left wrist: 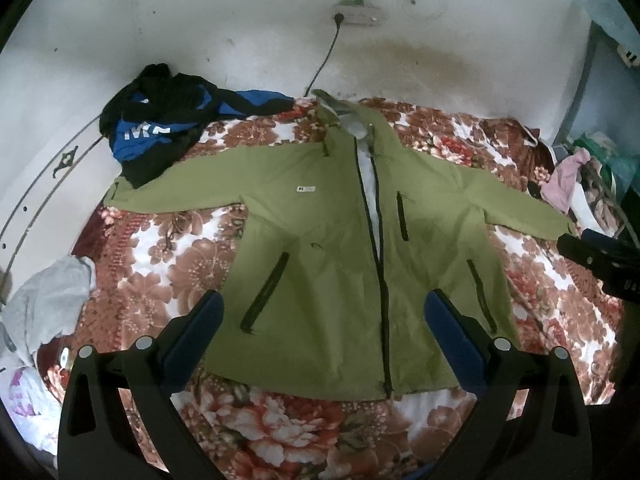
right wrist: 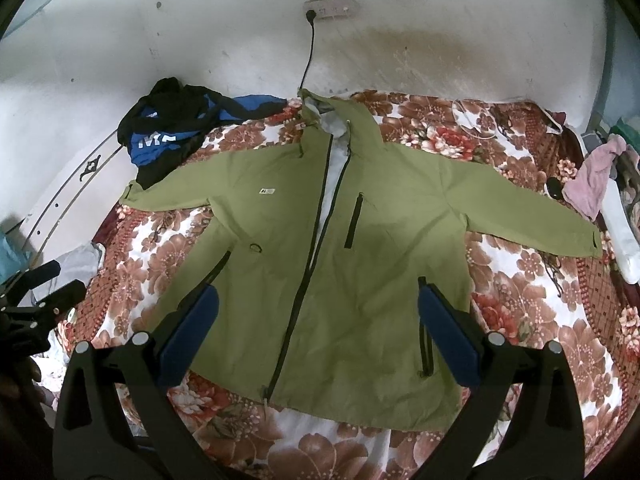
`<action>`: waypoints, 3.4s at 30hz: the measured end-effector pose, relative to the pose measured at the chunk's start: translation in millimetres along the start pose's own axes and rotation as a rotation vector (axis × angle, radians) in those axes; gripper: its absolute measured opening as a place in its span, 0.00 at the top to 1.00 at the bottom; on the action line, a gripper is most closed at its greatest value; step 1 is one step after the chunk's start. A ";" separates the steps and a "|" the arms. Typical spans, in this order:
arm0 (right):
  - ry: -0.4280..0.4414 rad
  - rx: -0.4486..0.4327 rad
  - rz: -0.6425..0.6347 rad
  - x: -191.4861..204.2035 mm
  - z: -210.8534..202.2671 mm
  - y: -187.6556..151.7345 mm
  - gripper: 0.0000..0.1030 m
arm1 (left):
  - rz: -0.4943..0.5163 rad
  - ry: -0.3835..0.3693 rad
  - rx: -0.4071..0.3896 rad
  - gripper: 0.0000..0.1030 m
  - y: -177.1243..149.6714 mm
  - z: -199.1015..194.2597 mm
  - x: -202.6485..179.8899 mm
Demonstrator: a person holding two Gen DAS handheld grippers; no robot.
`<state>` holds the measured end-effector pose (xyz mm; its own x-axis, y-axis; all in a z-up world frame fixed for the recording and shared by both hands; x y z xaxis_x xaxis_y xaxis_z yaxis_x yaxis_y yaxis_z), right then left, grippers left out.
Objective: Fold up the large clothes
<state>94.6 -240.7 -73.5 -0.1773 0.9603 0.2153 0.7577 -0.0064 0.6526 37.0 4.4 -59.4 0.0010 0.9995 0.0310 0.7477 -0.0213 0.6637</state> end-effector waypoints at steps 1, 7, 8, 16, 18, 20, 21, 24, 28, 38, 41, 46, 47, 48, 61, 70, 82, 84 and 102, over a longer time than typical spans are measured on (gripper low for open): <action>0.000 0.001 -0.002 0.0 0.2 -0.5 0.04 | -0.004 0.001 0.007 0.05 -1.3 1.5 1.0; 0.000 0.006 0.002 -0.8 1.6 -1.5 0.04 | -0.015 0.004 0.012 0.05 -2.5 3.8 4.2; 0.000 0.007 0.003 -0.3 2.0 -1.6 0.04 | -0.014 0.002 0.015 0.05 -2.2 4.3 4.4; 0.004 0.026 0.004 2.9 9.0 -1.6 0.04 | -0.022 0.005 0.023 0.05 -0.1 3.9 7.7; 0.005 0.031 0.000 4.8 10.9 -2.3 0.04 | -0.026 0.007 0.024 0.05 -0.9 4.2 9.3; 0.011 0.033 -0.001 6.6 11.7 -2.6 0.04 | -0.033 0.006 0.027 0.05 -2.1 4.5 10.2; 0.012 0.035 -0.005 7.6 12.0 -2.1 0.04 | -0.040 0.007 0.029 0.05 -3.1 4.4 11.2; 0.015 0.037 -0.011 9.3 12.3 -3.2 0.04 | -0.054 0.004 0.032 0.05 -6.0 3.8 15.3; 0.009 0.045 -0.008 11.5 14.5 -1.1 0.04 | -0.056 0.000 0.032 0.05 -6.8 4.2 17.7; 0.010 0.078 -0.039 41.2 32.4 13.9 0.04 | -0.196 -0.015 0.023 0.05 11.1 21.3 65.3; 0.005 0.109 -0.054 64.2 51.2 23.5 0.04 | -0.251 0.013 0.012 0.05 23.4 31.7 104.6; 0.052 0.168 -0.078 109.5 92.0 38.0 0.04 | -0.302 0.052 -0.041 0.05 37.2 58.2 180.0; 0.084 0.183 -0.078 118.4 100.5 40.5 0.04 | -0.310 0.061 -0.058 0.05 39.9 64.6 196.2; 0.090 0.200 -0.078 128.0 111.7 43.0 0.04 | -0.320 0.063 -0.067 0.05 42.1 73.8 213.5; -0.117 0.176 -0.030 240.1 278.9 60.2 0.04 | -0.391 0.001 -0.036 0.05 52.0 238.2 418.8; -0.148 0.266 -0.029 279.9 411.9 56.0 0.04 | -0.650 0.144 0.020 0.05 30.1 349.4 594.9; -0.169 0.301 -0.104 289.2 515.4 53.0 0.04 | -0.720 0.118 -0.041 0.05 31.5 435.8 671.5; -0.160 0.296 -0.114 293.2 521.9 55.3 0.04 | -0.699 0.099 -0.047 0.06 37.2 446.7 671.0; -0.095 0.286 -0.208 319.1 560.6 31.4 0.04 | -0.734 -0.074 -0.125 0.91 56.4 479.4 685.6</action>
<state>413.9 221.8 -391.5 -0.2976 0.9544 0.0219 0.8586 0.2575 0.4432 398.2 699.2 -359.0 -0.4213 0.7567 -0.5000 0.4920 0.6538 0.5749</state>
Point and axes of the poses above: each gripper's, at about its wrist camera, not at the fingertips, and z roughly the way its jaws point, x to its left, y to its top, the point moved 6 cm from there along z, roughly the way its jaws point, and after that the axes turned 5 degrees about z, right-handed, at the moved point
